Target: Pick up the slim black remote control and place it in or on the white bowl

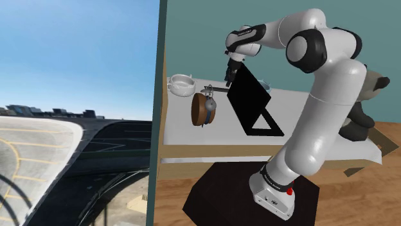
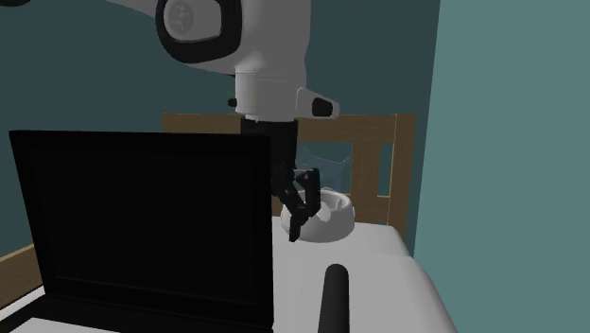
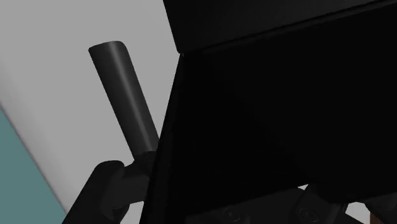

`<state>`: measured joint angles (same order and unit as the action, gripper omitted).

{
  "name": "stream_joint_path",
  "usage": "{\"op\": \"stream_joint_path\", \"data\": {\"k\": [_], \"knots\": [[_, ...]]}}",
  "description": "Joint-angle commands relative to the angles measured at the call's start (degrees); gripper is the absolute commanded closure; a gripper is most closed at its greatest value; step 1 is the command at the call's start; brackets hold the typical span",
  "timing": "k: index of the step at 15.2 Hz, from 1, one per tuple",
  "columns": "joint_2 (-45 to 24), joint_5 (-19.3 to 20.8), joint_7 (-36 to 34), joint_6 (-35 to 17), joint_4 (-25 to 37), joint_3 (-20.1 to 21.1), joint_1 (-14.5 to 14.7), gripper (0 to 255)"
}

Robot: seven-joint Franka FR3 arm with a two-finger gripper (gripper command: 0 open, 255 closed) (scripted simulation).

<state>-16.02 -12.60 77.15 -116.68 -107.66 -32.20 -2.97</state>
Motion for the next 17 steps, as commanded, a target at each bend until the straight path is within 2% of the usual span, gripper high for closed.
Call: {"op": "stream_joint_path", "data": {"k": [1, 9, 17], "knots": [[-4.9, -2.0, 3.8, 0.2, 4.2, 0.6, -2.1, 0], [-25.0, -6.5, 12.7, 4.6, 27.2, 4.8, -11.1, 0], [-27.1, -7.6, 13.4, 0.1, 24.7, 5.7, -11.2, 0]]}}
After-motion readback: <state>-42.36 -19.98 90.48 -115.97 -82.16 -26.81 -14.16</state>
